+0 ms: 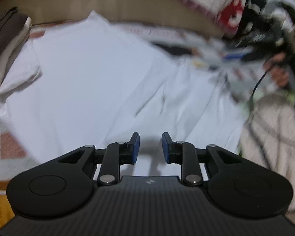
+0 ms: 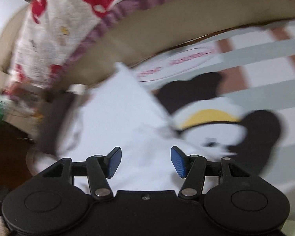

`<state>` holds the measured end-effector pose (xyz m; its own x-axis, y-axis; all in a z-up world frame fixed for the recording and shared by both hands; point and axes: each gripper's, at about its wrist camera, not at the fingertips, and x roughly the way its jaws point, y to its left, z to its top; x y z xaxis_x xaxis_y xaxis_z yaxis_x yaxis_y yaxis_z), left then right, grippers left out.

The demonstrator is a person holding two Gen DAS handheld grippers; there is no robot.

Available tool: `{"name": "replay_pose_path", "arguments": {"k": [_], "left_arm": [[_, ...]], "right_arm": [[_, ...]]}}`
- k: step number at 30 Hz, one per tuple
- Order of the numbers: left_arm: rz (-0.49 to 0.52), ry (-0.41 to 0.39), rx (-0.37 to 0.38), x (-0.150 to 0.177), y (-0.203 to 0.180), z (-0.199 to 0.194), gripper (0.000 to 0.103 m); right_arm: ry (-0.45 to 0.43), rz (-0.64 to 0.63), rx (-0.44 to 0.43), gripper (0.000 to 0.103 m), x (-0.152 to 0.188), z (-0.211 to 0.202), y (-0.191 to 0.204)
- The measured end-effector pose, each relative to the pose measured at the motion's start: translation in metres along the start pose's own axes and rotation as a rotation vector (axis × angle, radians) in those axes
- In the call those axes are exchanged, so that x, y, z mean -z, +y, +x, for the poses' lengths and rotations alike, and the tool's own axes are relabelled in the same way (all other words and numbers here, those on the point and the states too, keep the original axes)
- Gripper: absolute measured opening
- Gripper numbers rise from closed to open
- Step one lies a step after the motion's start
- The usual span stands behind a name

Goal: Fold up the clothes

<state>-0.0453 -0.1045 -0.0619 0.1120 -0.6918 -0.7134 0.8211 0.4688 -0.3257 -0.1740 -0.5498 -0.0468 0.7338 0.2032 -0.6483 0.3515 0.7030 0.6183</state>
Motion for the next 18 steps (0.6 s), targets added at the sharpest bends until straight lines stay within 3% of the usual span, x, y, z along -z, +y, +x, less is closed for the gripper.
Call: {"name": "replay_pose_path", "arguments": {"k": [2, 3, 4, 5, 9, 12, 14, 15, 16, 18], "left_arm": [[0.07, -0.01, -0.012, -0.008, -0.012, 0.008, 0.026], [0.121, -0.002, -0.031, -0.012, -0.021, 0.015, 0.036], [0.172, 0.006, -0.05, -0.016, -0.029, 0.021, 0.053], [0.221, 0.015, -0.068, -0.019, -0.037, 0.028, 0.06], [0.305, 0.123, -0.107, -0.009, -0.046, 0.068, 0.062], [0.229, 0.2, -0.109, 0.0, -0.031, 0.087, 0.01], [0.146, 0.134, -0.073, 0.002, -0.023, 0.07, 0.01], [0.116, 0.102, -0.061, 0.003, -0.02, 0.06, 0.01], [0.085, 0.071, -0.048, 0.003, -0.018, 0.05, 0.01], [0.025, 0.012, 0.001, 0.005, -0.013, 0.028, 0.01]], "right_arm": [[0.026, 0.002, -0.028, 0.061, -0.005, 0.026, 0.004], [0.04, -0.011, -0.012, 0.061, -0.007, 0.039, 0.008], [0.041, -0.025, 0.026, 0.061, -0.008, 0.052, 0.01], [0.041, -0.038, 0.064, 0.061, -0.009, 0.065, 0.013], [0.006, -0.137, 0.262, 0.062, -0.01, 0.101, 0.02], [0.018, -0.194, 0.301, 0.062, -0.004, 0.115, 0.013], [0.037, -0.249, 0.302, 0.061, 0.003, 0.12, 0.008], [0.046, -0.276, 0.302, 0.047, 0.006, 0.122, 0.006], [0.055, -0.304, 0.302, 0.019, 0.009, 0.125, 0.003], [0.022, -0.325, 0.315, 0.009, 0.008, 0.12, 0.001]]}}
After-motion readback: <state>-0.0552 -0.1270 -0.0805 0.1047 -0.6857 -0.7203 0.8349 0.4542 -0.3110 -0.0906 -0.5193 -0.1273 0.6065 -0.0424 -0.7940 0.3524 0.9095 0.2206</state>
